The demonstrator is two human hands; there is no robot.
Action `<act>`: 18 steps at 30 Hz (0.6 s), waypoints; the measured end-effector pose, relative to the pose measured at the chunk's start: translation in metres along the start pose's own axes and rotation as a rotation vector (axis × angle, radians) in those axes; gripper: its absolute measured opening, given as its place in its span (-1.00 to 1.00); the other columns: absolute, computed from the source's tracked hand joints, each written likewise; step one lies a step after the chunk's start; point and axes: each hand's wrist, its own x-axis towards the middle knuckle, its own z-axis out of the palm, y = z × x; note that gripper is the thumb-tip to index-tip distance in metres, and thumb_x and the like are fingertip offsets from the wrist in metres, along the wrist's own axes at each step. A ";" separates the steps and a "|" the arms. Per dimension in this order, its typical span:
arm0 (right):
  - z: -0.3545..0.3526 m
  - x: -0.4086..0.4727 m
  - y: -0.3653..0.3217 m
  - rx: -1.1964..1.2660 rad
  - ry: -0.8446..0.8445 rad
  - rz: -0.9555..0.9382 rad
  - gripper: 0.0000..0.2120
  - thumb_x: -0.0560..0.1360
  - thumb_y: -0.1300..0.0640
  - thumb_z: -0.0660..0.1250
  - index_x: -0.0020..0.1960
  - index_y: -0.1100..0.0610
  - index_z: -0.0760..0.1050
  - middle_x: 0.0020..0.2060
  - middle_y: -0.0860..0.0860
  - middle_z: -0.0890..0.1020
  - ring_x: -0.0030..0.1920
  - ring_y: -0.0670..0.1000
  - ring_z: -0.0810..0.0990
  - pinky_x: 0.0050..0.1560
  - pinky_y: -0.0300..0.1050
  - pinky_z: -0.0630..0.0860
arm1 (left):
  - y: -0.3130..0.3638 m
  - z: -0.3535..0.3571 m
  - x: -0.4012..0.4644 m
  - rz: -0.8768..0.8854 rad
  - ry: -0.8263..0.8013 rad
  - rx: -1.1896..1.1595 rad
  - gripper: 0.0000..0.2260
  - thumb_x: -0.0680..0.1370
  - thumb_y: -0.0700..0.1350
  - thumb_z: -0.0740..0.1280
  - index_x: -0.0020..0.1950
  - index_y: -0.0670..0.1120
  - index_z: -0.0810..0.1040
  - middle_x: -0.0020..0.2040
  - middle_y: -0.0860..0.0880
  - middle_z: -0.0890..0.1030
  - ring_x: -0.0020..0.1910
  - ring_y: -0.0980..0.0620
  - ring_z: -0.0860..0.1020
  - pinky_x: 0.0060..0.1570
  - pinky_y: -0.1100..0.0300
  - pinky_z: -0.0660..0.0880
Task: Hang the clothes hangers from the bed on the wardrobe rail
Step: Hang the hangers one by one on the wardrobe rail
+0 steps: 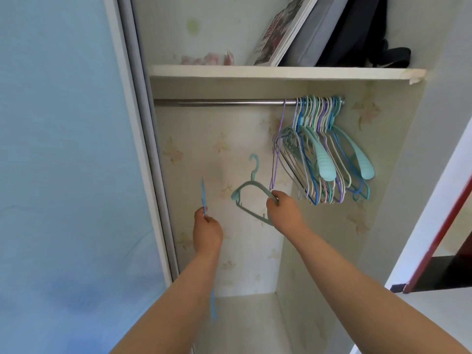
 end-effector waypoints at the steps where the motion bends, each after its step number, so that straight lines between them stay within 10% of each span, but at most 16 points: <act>1: -0.001 0.000 -0.004 -0.002 0.005 -0.028 -0.82 0.57 0.20 0.11 0.05 0.18 0.47 -0.31 0.04 0.49 -0.26 0.12 0.46 -0.38 -0.16 0.33 | -0.001 0.002 0.002 -0.030 -0.031 -0.009 -0.71 0.65 -0.23 0.03 0.32 -0.10 0.40 -0.02 -0.26 0.52 -0.13 -0.15 0.46 -0.17 0.12 0.36; 7: -0.006 -0.009 -0.012 -0.103 -0.009 -0.067 -0.71 0.57 0.14 0.17 0.27 0.16 0.39 -0.14 0.06 0.56 -0.22 0.07 0.51 -0.26 -0.13 0.39 | 0.023 0.008 0.015 -0.064 -0.022 -0.179 -0.74 0.57 -0.02 0.31 -0.14 -0.14 0.32 -0.29 -0.09 0.45 -0.25 -0.06 0.41 -0.36 0.18 0.33; 13: -0.006 -0.036 0.006 -0.174 -0.138 -0.084 -0.85 0.50 0.08 0.28 0.07 0.00 0.49 -0.24 -0.03 0.61 -0.21 0.03 0.55 -0.22 -0.14 0.46 | 0.076 0.008 0.033 -0.025 -0.068 -0.180 -0.45 0.56 0.05 0.34 0.33 -0.32 0.31 0.31 -0.22 0.45 0.31 -0.11 0.44 0.26 0.16 0.32; 18: -0.034 -0.041 0.016 0.047 -0.224 -0.082 -0.90 0.49 0.13 0.37 -0.02 -0.04 0.53 -0.27 -0.09 0.59 -0.32 -0.11 0.49 -0.31 -0.31 0.40 | 0.068 0.014 0.051 -0.011 -0.100 -0.392 -0.79 0.66 -0.13 0.16 -0.16 -0.06 0.23 -0.08 -0.11 0.48 -0.11 -0.10 0.58 -0.13 0.14 0.52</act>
